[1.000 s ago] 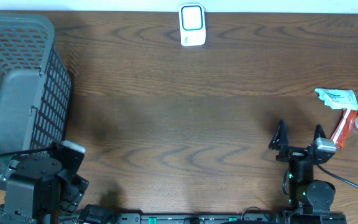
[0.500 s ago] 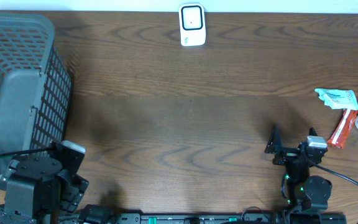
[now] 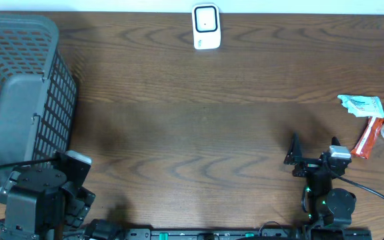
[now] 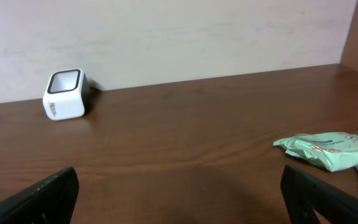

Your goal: Scan the item barcode

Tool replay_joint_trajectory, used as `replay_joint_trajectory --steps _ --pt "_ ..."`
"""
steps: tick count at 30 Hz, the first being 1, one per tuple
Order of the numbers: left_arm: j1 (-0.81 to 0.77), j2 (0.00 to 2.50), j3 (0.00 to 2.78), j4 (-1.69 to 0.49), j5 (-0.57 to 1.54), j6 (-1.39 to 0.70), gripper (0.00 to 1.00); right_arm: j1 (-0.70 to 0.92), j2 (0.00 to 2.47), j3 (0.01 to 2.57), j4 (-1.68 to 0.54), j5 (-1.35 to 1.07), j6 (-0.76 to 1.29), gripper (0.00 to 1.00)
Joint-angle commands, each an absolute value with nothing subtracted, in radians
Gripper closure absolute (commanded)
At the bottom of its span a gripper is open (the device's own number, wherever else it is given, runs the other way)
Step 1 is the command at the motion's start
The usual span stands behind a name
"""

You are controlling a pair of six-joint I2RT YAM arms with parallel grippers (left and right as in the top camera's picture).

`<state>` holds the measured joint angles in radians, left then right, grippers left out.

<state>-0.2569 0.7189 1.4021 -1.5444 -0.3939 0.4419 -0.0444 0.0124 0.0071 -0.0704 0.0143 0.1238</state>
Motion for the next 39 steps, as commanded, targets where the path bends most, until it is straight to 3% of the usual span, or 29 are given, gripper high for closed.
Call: replay_joint_trajectory --steps 1,9,16,21,30,39 --pt "-0.253 0.719 1.408 -1.544 -0.392 0.433 0.02 -0.036 0.007 0.006 -0.075 0.006 0.111 0.01" --pt "-0.253 0.719 1.408 -1.544 -0.389 0.432 0.02 -0.036 0.007 0.006 -0.075 0.006 0.111 0.01" --pt "-0.253 0.699 1.407 -1.443 -0.160 0.433 0.02 -0.036 0.007 0.006 -0.075 0.006 0.111 0.01" --pt "-0.250 0.604 1.327 -1.268 -0.057 0.432 0.02 -0.036 0.007 0.006 -0.075 0.006 0.111 0.01" --pt "-0.184 0.360 0.887 -0.838 0.065 0.423 0.02 -0.036 0.007 0.006 -0.075 0.006 0.111 0.01" --pt "-0.137 0.149 0.449 -0.429 0.075 0.252 0.02 -0.036 0.007 0.006 -0.075 0.006 0.111 0.01"
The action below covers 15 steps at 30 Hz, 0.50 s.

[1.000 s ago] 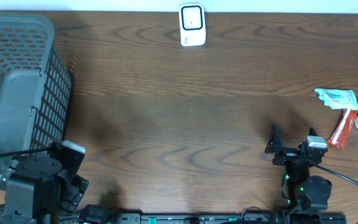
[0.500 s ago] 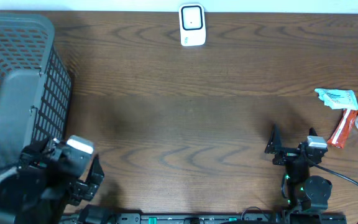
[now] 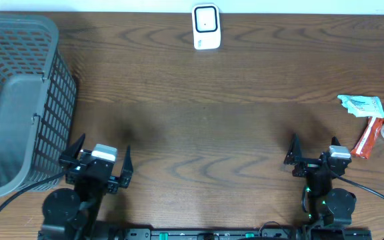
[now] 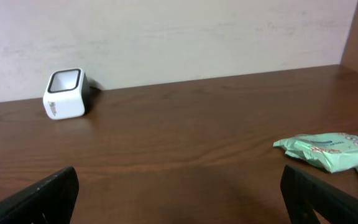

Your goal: Scan the item barcode

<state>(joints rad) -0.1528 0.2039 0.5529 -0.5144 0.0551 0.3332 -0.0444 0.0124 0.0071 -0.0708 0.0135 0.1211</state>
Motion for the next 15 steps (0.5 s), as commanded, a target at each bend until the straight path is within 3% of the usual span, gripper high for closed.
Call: replay_joint_trajectory --steps 1,15 --pt "-0.133 0.135 0.415 -0.394 0.075 0.247 0.02 -0.036 0.007 0.006 -0.075 0.006 0.111 0.01" --pt "-0.113 0.065 0.172 -0.231 0.049 0.230 0.02 -0.036 0.007 0.006 -0.075 0.006 0.111 0.01"
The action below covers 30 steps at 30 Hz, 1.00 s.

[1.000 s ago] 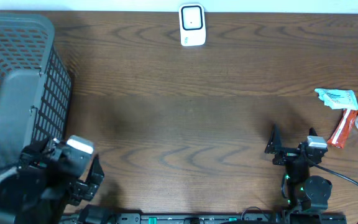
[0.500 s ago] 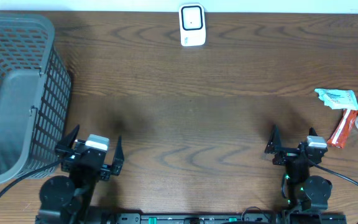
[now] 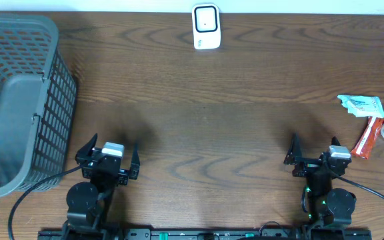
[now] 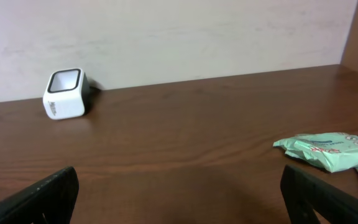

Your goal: Scan the item barcode

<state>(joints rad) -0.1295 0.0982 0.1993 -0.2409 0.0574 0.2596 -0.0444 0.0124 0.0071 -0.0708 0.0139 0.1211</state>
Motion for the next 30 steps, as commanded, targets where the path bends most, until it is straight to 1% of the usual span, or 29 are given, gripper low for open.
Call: replay_joint_trajectory --steps 1,8,16,30 --pt "-0.106 0.052 0.160 -0.229 0.033 0.202 0.03 -0.036 0.007 0.006 -0.075 0.006 0.111 0.01" --pt "-0.079 0.002 0.105 -0.212 0.006 0.181 0.02 -0.036 0.007 0.006 -0.075 0.006 0.111 0.01" --pt "-0.068 0.002 0.015 -0.094 -0.002 0.170 0.02 -0.036 0.007 0.006 -0.075 0.006 0.111 0.01" --pt "-0.068 0.002 0.011 -0.091 -0.020 0.170 0.02 -0.036 0.007 0.006 -0.075 0.006 0.111 0.01"
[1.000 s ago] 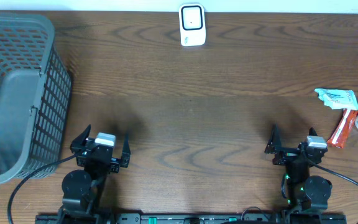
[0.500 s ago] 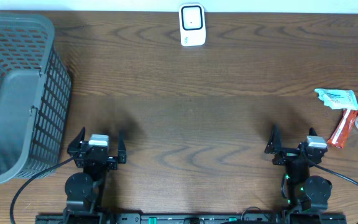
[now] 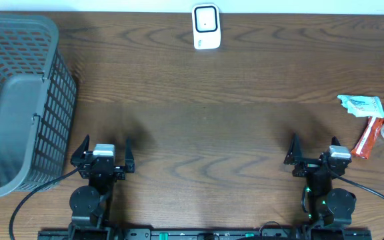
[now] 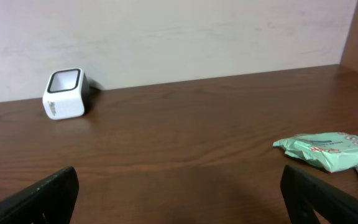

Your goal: Scan the item barcode

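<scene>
The white barcode scanner (image 3: pixel 206 27) stands at the table's far edge; the right wrist view shows the scanner (image 4: pixel 65 94) against the wall, its window facing up. The items lie at the right edge: a mint green packet (image 3: pixel 361 105) (image 4: pixel 328 150), a red stick packet (image 3: pixel 368 136) and a green-capped white bottle. My right gripper (image 3: pixel 314 153) (image 4: pixel 179 202) is open and empty, low over the table, left of the items. My left gripper (image 3: pixel 103 149) is open and empty at the front left.
A large grey mesh basket (image 3: pixel 19 100) fills the left side, close to my left arm. An orange item shows at the right edge. Cables run from both arm bases along the front edge. A pale wall (image 4: pixel 166 31) rises behind the scanner.
My left gripper has shifted slightly to the left and now points straight toward the far edge. The right arm and all items have not moved.
My left arm was first bunched up at the front-left corner beside the basket. Then its open gripper stood low over the table further right, angled. It then sat a little more to the right, and now rests squared up. The right gripper stayed open throughout.
</scene>
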Tool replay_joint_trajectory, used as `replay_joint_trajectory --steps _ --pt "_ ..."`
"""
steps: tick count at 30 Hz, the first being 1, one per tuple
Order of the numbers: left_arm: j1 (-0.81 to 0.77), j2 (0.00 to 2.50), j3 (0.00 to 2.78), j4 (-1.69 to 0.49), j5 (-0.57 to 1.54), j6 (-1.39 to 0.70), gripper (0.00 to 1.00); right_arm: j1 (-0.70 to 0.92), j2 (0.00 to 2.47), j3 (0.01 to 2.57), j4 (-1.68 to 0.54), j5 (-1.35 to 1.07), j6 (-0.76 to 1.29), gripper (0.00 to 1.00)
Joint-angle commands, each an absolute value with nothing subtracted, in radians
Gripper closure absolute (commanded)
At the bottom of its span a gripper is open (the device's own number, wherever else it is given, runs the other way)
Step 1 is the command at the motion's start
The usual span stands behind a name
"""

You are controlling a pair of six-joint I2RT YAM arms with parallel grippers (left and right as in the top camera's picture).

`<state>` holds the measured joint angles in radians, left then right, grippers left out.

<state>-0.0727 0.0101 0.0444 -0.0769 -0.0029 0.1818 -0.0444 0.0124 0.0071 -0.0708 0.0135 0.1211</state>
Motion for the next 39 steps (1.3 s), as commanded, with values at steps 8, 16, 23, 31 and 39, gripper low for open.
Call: replay_joint_trajectory --steps 8,16,23,31,39 --pt "-0.068 0.002 0.006 -0.076 -0.019 0.130 0.02 -0.036 0.007 0.006 -0.075 0.006 0.111 0.01" --pt "-0.068 0.002 0.006 -0.076 -0.019 0.084 0.02 -0.036 0.007 0.006 -0.075 0.006 0.111 0.01" --pt "-0.068 0.002 0.005 -0.073 -0.011 0.084 0.02 -0.036 0.007 0.006 -0.075 0.006 0.111 0.01" --pt "-0.068 0.002 0.005 -0.073 -0.011 0.084 0.02 -0.036 0.007 0.006 -0.075 0.006 0.111 0.01" --pt "-0.068 0.004 0.005 -0.073 -0.011 0.084 0.02 -0.036 0.007 0.006 -0.075 0.006 0.111 0.01"
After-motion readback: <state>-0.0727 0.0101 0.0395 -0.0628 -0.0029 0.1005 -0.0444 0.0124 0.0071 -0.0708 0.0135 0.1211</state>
